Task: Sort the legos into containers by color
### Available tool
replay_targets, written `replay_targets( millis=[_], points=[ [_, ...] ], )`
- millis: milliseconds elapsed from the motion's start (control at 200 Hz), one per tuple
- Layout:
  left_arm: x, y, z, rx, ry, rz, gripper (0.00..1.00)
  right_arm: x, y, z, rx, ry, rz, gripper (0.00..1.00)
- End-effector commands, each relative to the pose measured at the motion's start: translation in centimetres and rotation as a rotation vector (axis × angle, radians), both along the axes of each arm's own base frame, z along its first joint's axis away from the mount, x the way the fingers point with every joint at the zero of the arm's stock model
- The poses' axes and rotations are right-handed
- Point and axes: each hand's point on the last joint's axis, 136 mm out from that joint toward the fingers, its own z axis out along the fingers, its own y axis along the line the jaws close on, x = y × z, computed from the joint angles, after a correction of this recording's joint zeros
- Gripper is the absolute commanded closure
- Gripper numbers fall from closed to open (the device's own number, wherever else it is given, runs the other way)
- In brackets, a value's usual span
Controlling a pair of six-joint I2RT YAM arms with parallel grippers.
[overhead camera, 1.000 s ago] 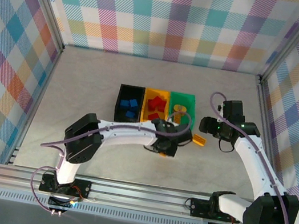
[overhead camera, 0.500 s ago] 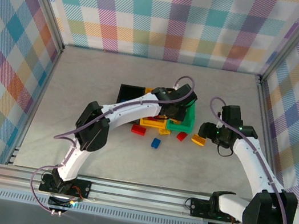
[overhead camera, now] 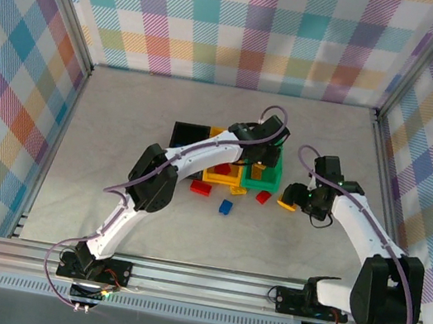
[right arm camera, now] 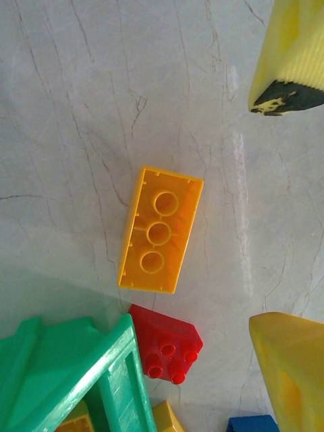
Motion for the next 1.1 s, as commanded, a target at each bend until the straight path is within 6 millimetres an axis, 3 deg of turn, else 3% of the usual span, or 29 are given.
replay_targets(
  millis=[0,195,345,680,955,1095],
  points=[
    [1.2,0.2,1.8,-0.032,-0.029,0.004,0.37,0.5,0.4,0.1,0.033,-0.014,-0.004,0.2],
    [0.3,1.7,4.6,-0.052,-0.067,0.005,0.36,2.2,1.3,0.7,0.088,-0.065,0.048,0.11],
    [-1.3,3.9,6.9,-0.063,-0.089,0.025,0.35,3.8,1.7,0.8,0.125,-0.083,0.073,0.06],
    [-5.1,9.2,10.4,-0.078,-0.132,0.076,0.35,5.3,2.6,-0.5,0.204,-0.064,0.115,0.03],
    [-6.4,11.3,10.9,-0.063,-0.146,0.104,0.34,6.7,3.4,-1.3,0.246,-0.078,0.173,0.02],
    [-6.7,11.7,10.7,-0.057,-0.139,0.11,0.34,6.4,4.1,-1.9,0.29,-0.046,0.187,0.02]
  ],
)
